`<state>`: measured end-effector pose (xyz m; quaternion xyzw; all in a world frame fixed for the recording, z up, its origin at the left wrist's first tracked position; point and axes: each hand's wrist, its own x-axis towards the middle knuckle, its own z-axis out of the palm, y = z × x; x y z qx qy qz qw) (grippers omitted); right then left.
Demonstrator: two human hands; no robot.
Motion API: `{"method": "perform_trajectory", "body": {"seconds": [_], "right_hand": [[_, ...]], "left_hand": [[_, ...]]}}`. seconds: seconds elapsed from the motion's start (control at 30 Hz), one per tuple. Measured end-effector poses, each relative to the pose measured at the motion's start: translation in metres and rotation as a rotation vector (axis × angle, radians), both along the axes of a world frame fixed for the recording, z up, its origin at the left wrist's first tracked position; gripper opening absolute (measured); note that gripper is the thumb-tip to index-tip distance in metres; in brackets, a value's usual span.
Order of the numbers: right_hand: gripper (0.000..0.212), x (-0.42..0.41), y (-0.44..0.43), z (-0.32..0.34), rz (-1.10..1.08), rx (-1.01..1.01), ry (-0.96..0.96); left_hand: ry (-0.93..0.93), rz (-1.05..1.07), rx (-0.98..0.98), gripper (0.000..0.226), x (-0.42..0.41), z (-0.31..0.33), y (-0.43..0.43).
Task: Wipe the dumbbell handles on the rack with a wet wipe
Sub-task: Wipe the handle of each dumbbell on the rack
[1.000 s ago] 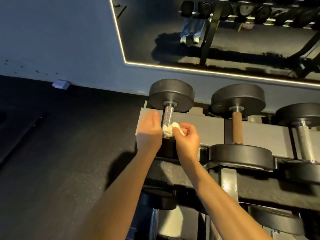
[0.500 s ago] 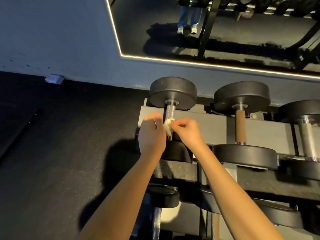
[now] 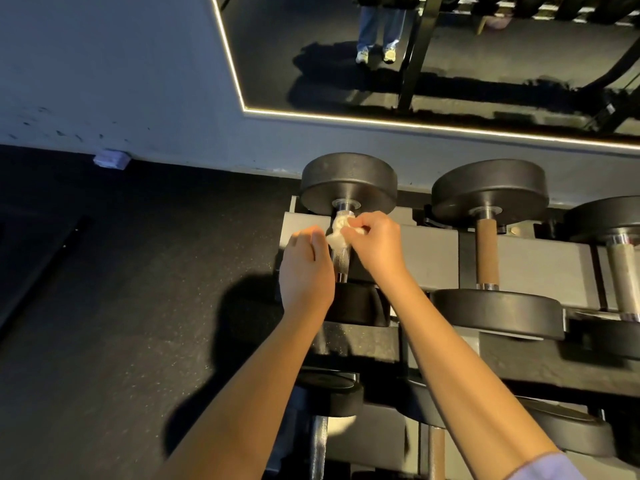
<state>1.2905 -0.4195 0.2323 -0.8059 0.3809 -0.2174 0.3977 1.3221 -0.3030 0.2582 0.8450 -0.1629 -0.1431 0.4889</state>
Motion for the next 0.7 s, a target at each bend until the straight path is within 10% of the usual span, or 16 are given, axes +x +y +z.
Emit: {"method": "perform_trajectory", "body": {"seconds": [0.7], "right_hand": [[0.006,-0.006,-0.001,0.0,-0.024,0.125,0.013]], "left_hand": [[-0.001,0.013,-0.017,0.033,0.0,-0.002,0.001]]}}
